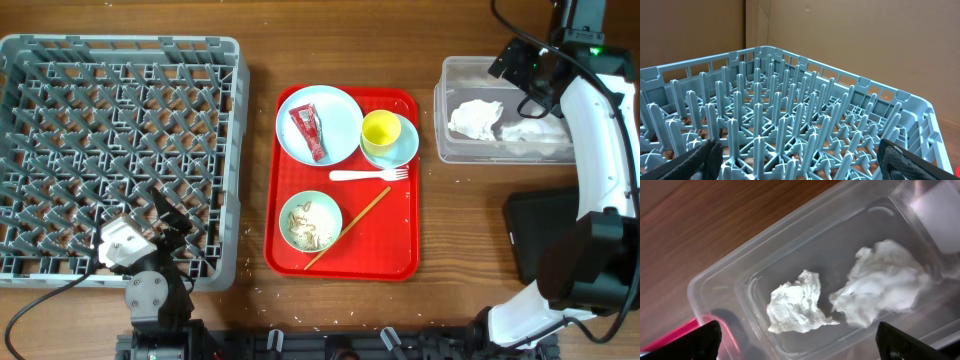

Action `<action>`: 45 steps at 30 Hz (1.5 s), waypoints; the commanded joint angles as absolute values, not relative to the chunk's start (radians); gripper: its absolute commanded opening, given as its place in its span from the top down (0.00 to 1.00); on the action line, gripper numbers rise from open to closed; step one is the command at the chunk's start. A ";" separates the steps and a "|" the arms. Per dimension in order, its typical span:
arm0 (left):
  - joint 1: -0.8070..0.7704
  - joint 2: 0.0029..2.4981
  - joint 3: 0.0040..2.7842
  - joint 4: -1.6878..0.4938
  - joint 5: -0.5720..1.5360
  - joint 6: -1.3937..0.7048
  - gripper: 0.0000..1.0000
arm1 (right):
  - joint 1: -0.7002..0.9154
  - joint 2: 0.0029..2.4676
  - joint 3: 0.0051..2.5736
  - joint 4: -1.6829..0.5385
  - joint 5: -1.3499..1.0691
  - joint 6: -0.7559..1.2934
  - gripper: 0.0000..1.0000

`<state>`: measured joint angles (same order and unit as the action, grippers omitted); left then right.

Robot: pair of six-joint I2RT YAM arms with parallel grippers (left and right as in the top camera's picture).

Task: Sort waste into correct bins and load items into the dishwasher rack
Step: 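Release the trash in the bin and lift the right gripper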

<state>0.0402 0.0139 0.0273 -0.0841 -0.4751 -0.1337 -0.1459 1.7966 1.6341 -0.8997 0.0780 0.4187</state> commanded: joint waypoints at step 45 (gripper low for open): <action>0.042 0.009 0.027 -0.091 -0.492 -0.136 0.00 | 0.040 1.819 1.781 -1.035 0.208 0.958 0.94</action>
